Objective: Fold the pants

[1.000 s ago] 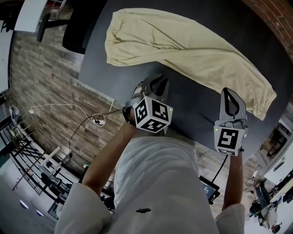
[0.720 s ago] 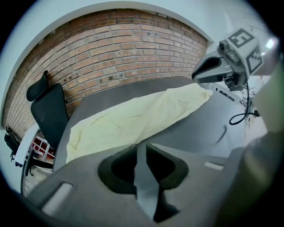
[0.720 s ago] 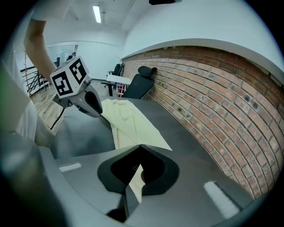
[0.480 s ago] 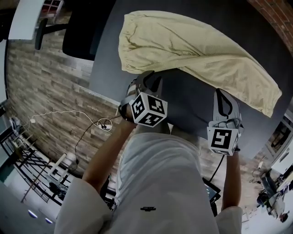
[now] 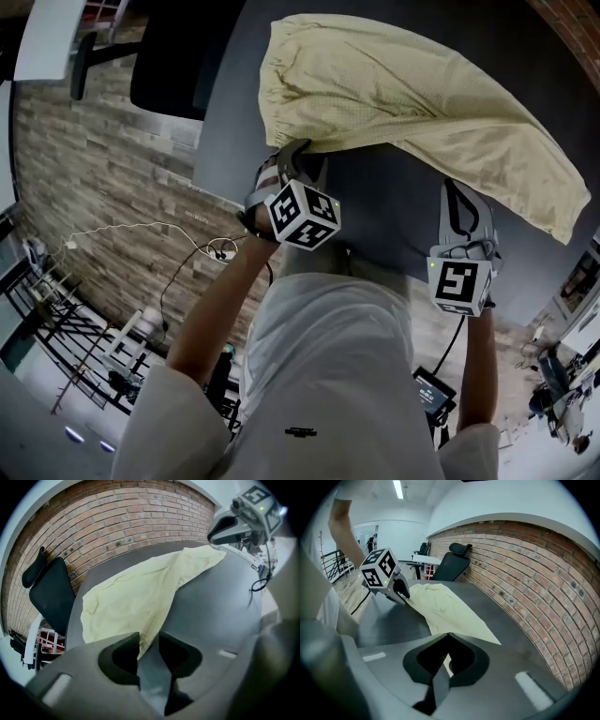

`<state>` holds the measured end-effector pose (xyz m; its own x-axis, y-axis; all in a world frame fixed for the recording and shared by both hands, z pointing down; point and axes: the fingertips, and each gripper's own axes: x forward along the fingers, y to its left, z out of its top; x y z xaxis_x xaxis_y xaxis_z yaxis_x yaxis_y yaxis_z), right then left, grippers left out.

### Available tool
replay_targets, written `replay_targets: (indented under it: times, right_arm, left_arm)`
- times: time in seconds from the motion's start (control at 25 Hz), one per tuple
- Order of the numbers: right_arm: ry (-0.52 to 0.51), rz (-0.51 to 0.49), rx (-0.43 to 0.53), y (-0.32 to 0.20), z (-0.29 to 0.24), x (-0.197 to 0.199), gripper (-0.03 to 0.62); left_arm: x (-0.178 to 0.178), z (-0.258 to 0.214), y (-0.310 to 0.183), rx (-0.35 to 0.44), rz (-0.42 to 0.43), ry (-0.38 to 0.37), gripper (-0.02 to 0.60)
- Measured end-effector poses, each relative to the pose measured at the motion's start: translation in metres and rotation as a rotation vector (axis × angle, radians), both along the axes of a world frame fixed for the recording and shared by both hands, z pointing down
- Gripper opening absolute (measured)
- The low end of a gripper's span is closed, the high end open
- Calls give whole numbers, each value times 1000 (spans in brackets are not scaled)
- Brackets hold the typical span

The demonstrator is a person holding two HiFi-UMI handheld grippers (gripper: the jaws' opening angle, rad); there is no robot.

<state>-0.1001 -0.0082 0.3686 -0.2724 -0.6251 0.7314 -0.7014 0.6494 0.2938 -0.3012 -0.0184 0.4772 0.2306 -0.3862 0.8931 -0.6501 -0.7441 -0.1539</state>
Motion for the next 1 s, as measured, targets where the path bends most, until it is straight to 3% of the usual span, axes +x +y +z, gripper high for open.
replay_targets:
  times: [0.12, 0.48, 0.56, 1.0]
  right_arm:
    - [1, -3, 4, -5, 2, 0, 6]
    - [32, 24, 7, -18, -2, 24, 9]
    - [43, 13, -5, -23, 2, 26, 94]
    - [99, -12, 6, -83, 28, 43, 137]
  left_arm:
    - [-7, 0, -3, 14, -37, -15, 12]
    - [-14, -54, -20, 61, -103, -24, 11]
    - [-15, -69, -28, 85, -109, -31, 11]
    - [-10, -102, -56, 137, -94, -58, 11]
